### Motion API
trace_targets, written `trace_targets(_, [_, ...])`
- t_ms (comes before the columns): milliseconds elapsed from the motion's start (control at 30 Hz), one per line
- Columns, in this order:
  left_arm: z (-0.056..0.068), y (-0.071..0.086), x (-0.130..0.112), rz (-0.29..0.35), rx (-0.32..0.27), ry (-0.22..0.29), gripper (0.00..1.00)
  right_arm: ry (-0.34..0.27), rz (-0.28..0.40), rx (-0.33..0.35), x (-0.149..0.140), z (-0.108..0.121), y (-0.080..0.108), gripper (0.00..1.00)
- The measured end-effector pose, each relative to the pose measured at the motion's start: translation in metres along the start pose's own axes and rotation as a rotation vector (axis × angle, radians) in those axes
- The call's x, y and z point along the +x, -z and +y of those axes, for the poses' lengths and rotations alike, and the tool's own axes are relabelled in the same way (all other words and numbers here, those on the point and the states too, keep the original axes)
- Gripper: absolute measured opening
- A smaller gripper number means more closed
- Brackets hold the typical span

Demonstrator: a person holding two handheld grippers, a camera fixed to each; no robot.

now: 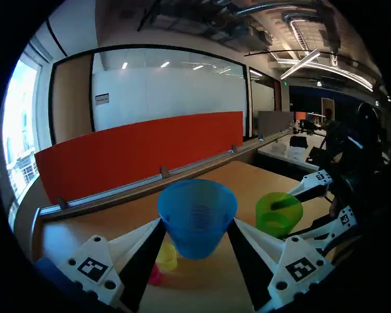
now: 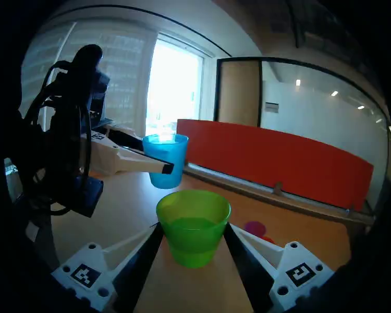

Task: Pour water

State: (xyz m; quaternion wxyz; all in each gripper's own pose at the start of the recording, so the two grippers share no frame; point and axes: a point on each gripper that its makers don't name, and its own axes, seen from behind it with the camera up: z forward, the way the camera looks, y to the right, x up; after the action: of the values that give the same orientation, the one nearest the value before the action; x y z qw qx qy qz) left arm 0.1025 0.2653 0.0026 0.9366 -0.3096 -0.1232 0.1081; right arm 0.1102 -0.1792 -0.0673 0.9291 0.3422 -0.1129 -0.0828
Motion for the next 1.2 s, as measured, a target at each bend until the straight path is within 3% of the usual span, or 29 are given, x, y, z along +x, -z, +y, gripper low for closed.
trace_targets(200, [0.0,0.004,-0.01,-0.018,0.003,-0.015,0.81,-0.002,0.0,0.0,0.001,0.001,-0.001,0.87])
trace_targets(567, [-0.006,0.015,-0.037,-0.061,0.01,0.017,0.81,0.001,0.0,0.005,0.003,0.003,-0.008,0.87])
trace_targets(967, [-0.011,0.023,-0.072,-0.101,0.006,0.085,0.81,0.0,-0.004,0.007,0.005,0.008,-0.015,0.86])
trace_targets(1200, [-0.016,0.023,-0.101,-0.138,0.017,0.086,0.81,0.001,-0.008,0.013,0.007,0.008,-0.021,0.87])
